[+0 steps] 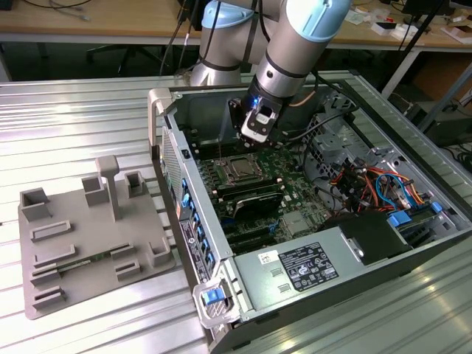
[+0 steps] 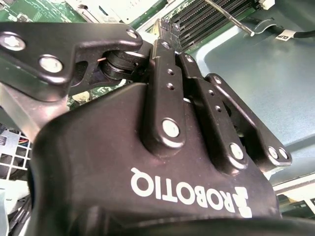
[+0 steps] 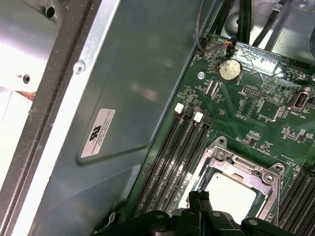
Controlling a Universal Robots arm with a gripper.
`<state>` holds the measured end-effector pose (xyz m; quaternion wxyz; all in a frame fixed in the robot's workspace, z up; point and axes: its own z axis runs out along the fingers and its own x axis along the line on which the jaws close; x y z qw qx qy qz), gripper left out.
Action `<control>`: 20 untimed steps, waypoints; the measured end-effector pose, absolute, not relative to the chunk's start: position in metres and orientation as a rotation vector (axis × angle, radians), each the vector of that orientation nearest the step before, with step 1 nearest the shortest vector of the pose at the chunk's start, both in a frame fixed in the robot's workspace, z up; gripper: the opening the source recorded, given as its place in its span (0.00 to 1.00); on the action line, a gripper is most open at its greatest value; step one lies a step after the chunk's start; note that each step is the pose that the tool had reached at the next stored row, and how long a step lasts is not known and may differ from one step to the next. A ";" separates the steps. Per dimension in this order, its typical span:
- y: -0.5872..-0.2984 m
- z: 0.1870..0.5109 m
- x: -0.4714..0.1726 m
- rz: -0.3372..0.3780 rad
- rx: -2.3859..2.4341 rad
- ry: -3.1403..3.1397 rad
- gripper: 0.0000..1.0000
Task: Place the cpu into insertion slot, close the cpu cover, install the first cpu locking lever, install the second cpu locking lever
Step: 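Install the first cpu locking lever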
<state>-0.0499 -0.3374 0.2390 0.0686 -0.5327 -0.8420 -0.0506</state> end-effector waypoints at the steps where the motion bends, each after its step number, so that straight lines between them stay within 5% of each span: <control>1: -0.337 0.239 -0.050 -0.154 -1.601 -2.537 0.11; 20: -0.337 0.239 -0.050 -0.150 -1.479 -2.601 0.11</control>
